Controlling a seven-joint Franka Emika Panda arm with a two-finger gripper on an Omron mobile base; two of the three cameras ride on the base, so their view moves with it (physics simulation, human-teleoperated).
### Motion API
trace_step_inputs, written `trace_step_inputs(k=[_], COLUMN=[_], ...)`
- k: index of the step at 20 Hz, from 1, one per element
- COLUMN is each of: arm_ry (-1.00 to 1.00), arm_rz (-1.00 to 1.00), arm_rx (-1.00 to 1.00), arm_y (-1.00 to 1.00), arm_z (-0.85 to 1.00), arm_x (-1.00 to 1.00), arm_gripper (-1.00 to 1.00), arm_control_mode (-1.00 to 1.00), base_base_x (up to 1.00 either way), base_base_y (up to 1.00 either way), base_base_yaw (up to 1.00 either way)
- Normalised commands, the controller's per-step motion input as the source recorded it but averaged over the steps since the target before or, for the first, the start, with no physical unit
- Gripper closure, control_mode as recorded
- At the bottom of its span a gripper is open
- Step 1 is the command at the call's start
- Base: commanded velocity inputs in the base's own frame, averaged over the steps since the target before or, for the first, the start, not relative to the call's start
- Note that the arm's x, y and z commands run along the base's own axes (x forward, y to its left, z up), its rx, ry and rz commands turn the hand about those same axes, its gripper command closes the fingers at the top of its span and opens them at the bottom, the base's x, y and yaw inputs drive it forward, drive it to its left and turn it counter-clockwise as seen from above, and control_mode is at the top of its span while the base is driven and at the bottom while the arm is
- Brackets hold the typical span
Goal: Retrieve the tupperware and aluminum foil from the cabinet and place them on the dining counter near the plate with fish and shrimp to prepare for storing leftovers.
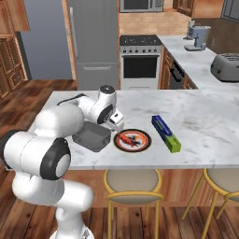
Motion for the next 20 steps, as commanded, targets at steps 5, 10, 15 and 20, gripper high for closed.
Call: trace_step_inputs(k=[5, 10, 15, 20], arm_ry=[-0.36, -0.12, -0.01, 0.0], arm_rz=[0.08, 0.11, 0.14, 0.03], arm_rx=[0.0, -0.12, -0.21, -0.16], arm_y=[-0.03, 0.0, 0.01, 0.03], arm_z=[0.9, 1.0, 1.0, 0.73], arm_x=[-0.98, -0.95, -0.97, -0.44], arm_gripper=[-1.0, -1.0, -1.0, -1.0], arm_control_mode=[-1.0, -1.0, -1.0, -1.0], base_base_x=[0.0, 0.0, 0.0, 0.0], base_base_y=[0.0, 0.0, 0.0, 0.0], base_base_yaw=[0.0, 0.0, 0.0, 0.0])
